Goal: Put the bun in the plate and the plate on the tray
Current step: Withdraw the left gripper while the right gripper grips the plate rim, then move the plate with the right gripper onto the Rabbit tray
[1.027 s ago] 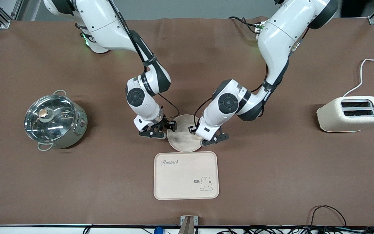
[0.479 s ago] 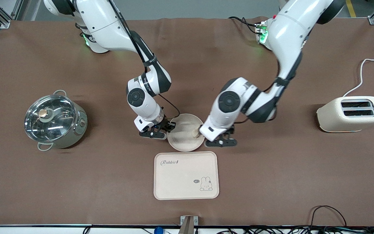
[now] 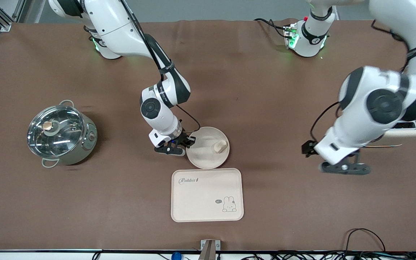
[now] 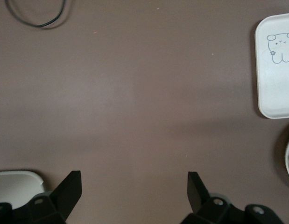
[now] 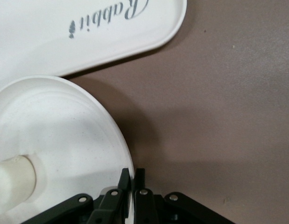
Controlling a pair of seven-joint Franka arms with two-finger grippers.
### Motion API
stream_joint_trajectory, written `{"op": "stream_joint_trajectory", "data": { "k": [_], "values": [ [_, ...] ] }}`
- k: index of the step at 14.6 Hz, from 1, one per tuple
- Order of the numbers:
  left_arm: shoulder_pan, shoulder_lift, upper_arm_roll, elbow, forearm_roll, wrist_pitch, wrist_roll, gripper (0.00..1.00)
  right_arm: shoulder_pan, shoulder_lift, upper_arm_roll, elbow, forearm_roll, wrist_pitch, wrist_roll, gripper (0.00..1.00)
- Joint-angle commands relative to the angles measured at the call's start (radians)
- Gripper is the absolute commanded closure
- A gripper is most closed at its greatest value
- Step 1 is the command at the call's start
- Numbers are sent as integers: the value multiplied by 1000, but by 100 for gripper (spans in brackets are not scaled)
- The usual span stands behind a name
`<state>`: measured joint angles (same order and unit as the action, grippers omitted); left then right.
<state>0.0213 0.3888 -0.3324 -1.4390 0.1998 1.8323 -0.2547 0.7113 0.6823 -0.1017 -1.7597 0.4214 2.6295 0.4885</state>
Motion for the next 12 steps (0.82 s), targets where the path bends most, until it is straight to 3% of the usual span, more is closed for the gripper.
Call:
{"op": "stream_joint_trajectory", "data": {
  "k": [1,5,7,9,10,12],
  "values": [
    [55,-155,-4,-35,-65,-117,52,0,-1,-23,-3,22,25,-14,36,100],
    [108,-276,22,-41,-167,-218,104,0,-53,-3,-4,156,25,-75,45,100],
    [27,-320,126,-50,-181,-267,101,0,-97,17,-4,221,27,-124,44,100],
    [-168,-367,344,-87,-183,-277,109,0,-125,78,-4,317,25,-140,44,100],
    [-211,-372,387,-93,-183,-277,117,0,-137,117,-4,365,23,-135,45,100],
    [-210,-369,389,-86,-186,-272,144,0,-173,210,-4,500,23,-137,45,100]
  ]
}}
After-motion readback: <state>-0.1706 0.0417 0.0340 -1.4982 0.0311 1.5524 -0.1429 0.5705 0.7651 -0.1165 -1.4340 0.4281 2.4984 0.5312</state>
